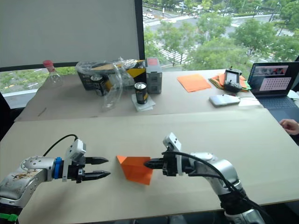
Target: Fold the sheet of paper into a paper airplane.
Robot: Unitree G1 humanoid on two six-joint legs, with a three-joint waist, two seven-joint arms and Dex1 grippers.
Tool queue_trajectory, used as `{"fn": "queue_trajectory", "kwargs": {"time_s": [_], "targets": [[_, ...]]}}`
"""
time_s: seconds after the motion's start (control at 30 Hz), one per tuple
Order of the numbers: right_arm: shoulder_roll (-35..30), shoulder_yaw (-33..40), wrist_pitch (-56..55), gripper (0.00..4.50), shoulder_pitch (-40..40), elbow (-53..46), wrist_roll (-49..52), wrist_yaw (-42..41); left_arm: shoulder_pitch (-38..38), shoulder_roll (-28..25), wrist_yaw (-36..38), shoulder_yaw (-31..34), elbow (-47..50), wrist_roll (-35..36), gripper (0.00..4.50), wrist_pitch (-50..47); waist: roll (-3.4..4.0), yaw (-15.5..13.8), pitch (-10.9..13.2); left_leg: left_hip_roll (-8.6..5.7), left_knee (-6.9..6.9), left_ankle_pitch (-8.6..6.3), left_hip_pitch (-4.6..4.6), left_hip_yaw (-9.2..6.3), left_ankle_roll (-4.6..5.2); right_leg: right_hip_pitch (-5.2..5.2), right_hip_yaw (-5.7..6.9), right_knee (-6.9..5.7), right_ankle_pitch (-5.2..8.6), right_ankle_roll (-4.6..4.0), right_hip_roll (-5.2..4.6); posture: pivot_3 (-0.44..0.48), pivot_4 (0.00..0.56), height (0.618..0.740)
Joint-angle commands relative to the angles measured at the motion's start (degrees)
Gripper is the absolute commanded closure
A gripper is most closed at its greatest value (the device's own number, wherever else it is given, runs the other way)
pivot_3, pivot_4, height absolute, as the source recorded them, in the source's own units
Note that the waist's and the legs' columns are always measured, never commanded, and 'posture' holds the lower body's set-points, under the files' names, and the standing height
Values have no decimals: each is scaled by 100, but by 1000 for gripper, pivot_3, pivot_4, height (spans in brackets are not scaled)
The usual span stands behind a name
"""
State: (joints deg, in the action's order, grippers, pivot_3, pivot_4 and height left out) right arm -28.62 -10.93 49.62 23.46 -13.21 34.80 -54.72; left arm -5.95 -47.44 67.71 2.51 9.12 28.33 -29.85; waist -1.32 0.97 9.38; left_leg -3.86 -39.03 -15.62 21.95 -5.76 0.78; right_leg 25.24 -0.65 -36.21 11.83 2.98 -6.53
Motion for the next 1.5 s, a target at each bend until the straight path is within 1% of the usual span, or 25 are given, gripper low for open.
{"fn": "queue_trajectory", "kwargs": {"time_s": [0.03, 0.1, 0.2, 0.3, 0.37, 0.47, 0.57, 0.67, 0.73, 0.8, 0.9, 0.97, 1.0, 1.07, 1.17, 1.2, 1.23, 1.3, 1.33, 1.37, 1.47, 1.5], "targets": [[-223, 81, -767, 4461, 602, -53, -227, -464, -65, 34, -12, 282, -7, 149, 1297, 128, 1, 1, 1, -1, 0, 1, 1, 1, -1, 2, 0, -1, 0, -1, 0, 0, 150, 695], [-309, 13, -1138, 4461, 773, 41, -449, -595, -75, 53, -21, 317, -17, 165, 1297, 120, 1, -8, 1, 0, 0, 1, 1, 1, -2, 2, 2, 0, -1, -1, 0, 0, 150, 695], [-433, -87, -2043, 4461, 1329, 362, -1094, -678, -86, 92, -68, 398, -43, 208, 1297, 115, 1, -8, 1, 1, 0, 1, 1, 1, -3, 2, 5, -1, -1, -1, 0, 0, 150, 695], [-486, -252, -3614, 4461, 1787, 864, -1997, -725, -143, 215, -150, 549, -64, 392, 1297, -6, 1, -8, 1, -6, -2, 7, 6, 4, -12, 11, 2, -3, -4, -4, -3, 0, 150, 695], [-461, -339, -4982, 4461, 1953, 1296, -2579, -665, -171, 245, -174, 571, -73, 404, 1297, -2, 0, -5, 1, -5, -1, 8, 6, 4, -13, 11, 3, -3, -4, -4, -2, 0, 150, 695], [-429, -552, -6787, 4461, 1758, 1692, -3047, -826, -227, 253, -190, 548, -121, 407, 1297, 10, 0, -9, 0, -2, 1, 11, 4, 4, -19, 11, 4, -3, -5, -4, 0, 0, 150, 695], [-436, -826, -8112, 4461, 1390, 1928, -3414, -852, -278, 249, -179, 523, -182, 388, 1297, 36, 0, -6, 0, -3, 0, 12, 6, 5, -21, 11, 3, -3, -5, -4, -1, 0, 150, 695], [-512, -1120, -9422, 4461, 1058, 2383, -3992, -666, -379, 256, -173, 497, -258, 377, 1297, 39, 0, -4, 0, -9, -5, 12, 4, 6, -20, 9, 0, -7, -5, -5, -2, 0, 150, 695], [-523, -1253, -10100, 4461, 943, 2809, -4251, -527, -501, 289, -230, 442, -338, 376, 1297, -60, 0, -1, 0, -10, -6, 13, 1, 9, -21, 10, -4, -16, -5, -5, -1, 0, 150, 695], [-545, -1328, -10694, 4461, 974, 3394, -4808, -190, -593, 321, -200, 325, -390, 349, 1297, -93, -1, -1, 0, -11, -7, 14, -6, 10, -23, 10, -7, -29, -5, -5, -1, 0, 150, 695], [-563, -1329, -11035, 4461, 1157, 3980, -5544, 361, -655, 306, -105, 250, -411, 365, 1297, -124, 0, 6, 1, -13, -10, 18, -22, 16, -31, 8, -13, -53, -4, -7, 1, 0, 150, 695], [-582, -1304, -11007, 4461, 1187, 4078, -5541, 496, -710, 304, -95, 230, -475, 344, 1297, -100, -1, 29, 0, -11, -9, 21, -24, 16, -34, 9, -14, -58, -3, -9, 7, 0, 150, 695], [-614, -1296, -10943, 4192, 1163, 4043, -5439, 505, -753, 309, -89, 206, -521, 330, 1297, -85, -1, 35, 1, -11, -9, 21, -27, 17, -35, 8, -14, -60, -2, -10, 9, 0, 150, 695], [-734, -1351, -10720, 3474, 1038, 3835, -5158, 350, -805, 321, -66, 159, -570, 317, 1297, -57, -1, 32, 0, -8, -9, 23, -28, 15, -38, 7, -14, -65, -1, -14, 11, 0, 150, 695], [-995, -1428, -10635, 2681, 802, 3388, -4951, 206, -856, 364, -11, 70, -554, 345, 1297, -66, -1, 17, 0, -6, -9, 21, -29, 16, -35, 3, -15, -62, -1, -14, 8, 0, 150, 695], [-1132, -1411, -10575, 2108, 705, 3180, -4837, 152, -870, 381, 40, 38, -496, 406, 1297, -111, -1, 6, 0, -7, -10, 20, -28, 15, -33, 2, -15, -59, 0, -13, 6, 0, 150, 695], [-1260, -1379, -10516, 2015, 626, 3004, -4732, 115, -878, 398, 93, 26, -421, 499, 1297, -188, -1, -11, 0, -8, -10, 19, -28, 16, -31, 2, -15, -59, 0, -13, 5, 0, 150, 695], [-1482, -1267, -10319, 1042, 487, 2696, -4578, 78, -861, 418, 196, 41, -238, 719, 1297, -383, -1, -23, 0, -8, -15, 17, -25, 14, -27, -1, -13, -56, 0, -12, 4, 0, 150, 695], [-1598, -1226, -10206, 849, 419, 2550, -4499, 44, -840, 407, 252, 35, -148, 799, 1297, -463, -1, -21, 0, -9, -16, 16, -24, 15, -27, -1, -14, -55, 0, -12, 4, 0, 150, 695], [-1727, -1130, -9978, 550, 330, 2342, -4348, 11, -821, 407, 301, -4, -26, 890, 1297, -558, -1, -21, 0, -9, -17, 16, -24, 15, -26, -1, -15, -55, 0, -12, 3, 0, 150, 695], [-1929, -937, -9430, 550, 189, 1874, -4052, -35, -802, 452, 315, -122, 218, 1027, 1297, -757, -1, -17, 0, -6, -18, 16, -25, 15, -26, -4, -14, -56, 1, -12, 4, 0, 150, 695], [-1980, -877, -9202, 525, 159, 1727, -3930, -70, -835, 514, 254, -198, 262, 1056, 1560, -863, -1, -17, 0, -6, -18, 16, -26, 16, -26, -4, -15, -57, 1, -12, 4, 0, 150, 695]]}}
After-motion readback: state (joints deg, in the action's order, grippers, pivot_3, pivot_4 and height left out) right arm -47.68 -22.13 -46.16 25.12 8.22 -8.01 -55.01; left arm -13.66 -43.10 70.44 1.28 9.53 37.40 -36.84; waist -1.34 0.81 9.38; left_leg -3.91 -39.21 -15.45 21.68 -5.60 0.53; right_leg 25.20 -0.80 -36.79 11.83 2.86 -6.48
